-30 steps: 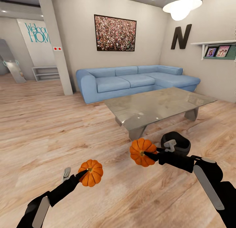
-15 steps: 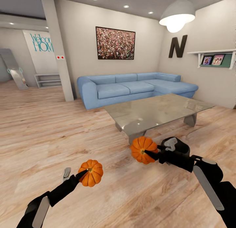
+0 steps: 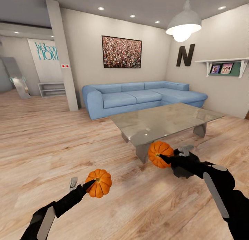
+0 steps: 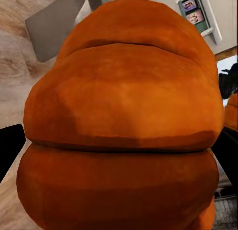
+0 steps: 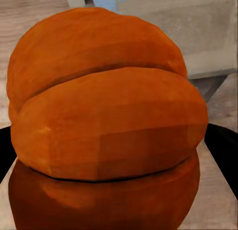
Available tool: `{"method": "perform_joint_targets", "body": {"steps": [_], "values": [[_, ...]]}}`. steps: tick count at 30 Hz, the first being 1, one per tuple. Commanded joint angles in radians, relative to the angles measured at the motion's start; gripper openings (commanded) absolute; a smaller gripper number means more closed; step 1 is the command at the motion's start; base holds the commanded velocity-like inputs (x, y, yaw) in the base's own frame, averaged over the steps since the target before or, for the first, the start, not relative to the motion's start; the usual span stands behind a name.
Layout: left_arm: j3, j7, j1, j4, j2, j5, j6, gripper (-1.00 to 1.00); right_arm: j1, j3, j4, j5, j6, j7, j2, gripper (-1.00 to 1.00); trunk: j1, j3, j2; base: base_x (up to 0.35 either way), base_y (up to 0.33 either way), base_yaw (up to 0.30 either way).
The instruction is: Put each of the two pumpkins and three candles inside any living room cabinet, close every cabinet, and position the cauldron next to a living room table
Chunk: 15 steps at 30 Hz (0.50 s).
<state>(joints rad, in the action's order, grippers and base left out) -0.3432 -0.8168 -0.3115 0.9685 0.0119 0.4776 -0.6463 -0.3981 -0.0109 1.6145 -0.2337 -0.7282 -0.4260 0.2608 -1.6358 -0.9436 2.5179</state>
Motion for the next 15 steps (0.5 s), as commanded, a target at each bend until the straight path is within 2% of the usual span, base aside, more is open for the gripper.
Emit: {"method": "perform_joint_targets", "body": {"steps": [1, 5, 8, 10, 13, 15], "values": [[0.002, -0.003, 0.000, 0.001, -0.011, 0.003, -0.005, -1.00, 0.002, -0.004, 0.002, -0.016, -0.031, 0.025, -0.014, -1.00, 0.000, -0.001, 0.000, 0.000, 0.000, -0.129], [0.005, 0.002, 0.000, -0.005, -0.030, -0.003, -0.004, -1.00, -0.005, -0.014, 0.002, -0.017, -0.076, 0.061, -0.028, -1.00, 0.000, 0.000, 0.000, 0.000, 0.000, -0.199], [0.007, 0.018, 0.000, -0.007, -0.034, -0.006, 0.000, -1.00, -0.010, -0.016, 0.002, -0.017, -0.090, 0.067, -0.031, -1.00, 0.000, 0.000, 0.000, 0.000, 0.000, -0.258], [0.011, 0.045, 0.000, -0.007, -0.036, -0.008, 0.008, -1.00, -0.012, -0.017, 0.002, -0.017, -0.092, 0.068, -0.032, -1.00, 0.000, 0.000, 0.000, 0.000, 0.000, -0.270], [0.038, 0.105, -0.001, -0.008, -0.039, -0.008, 0.017, -1.00, -0.011, -0.014, 0.002, -0.018, -0.091, 0.063, -0.035, -1.00, 0.000, 0.000, 0.000, 0.000, 0.000, -0.275], [0.050, 0.122, -0.001, -0.008, -0.041, -0.008, 0.019, -1.00, -0.011, -0.013, 0.002, -0.018, -0.090, 0.060, -0.034, -1.00, 0.000, 0.000, 0.000, 0.000, 0.000, -0.277]]}}
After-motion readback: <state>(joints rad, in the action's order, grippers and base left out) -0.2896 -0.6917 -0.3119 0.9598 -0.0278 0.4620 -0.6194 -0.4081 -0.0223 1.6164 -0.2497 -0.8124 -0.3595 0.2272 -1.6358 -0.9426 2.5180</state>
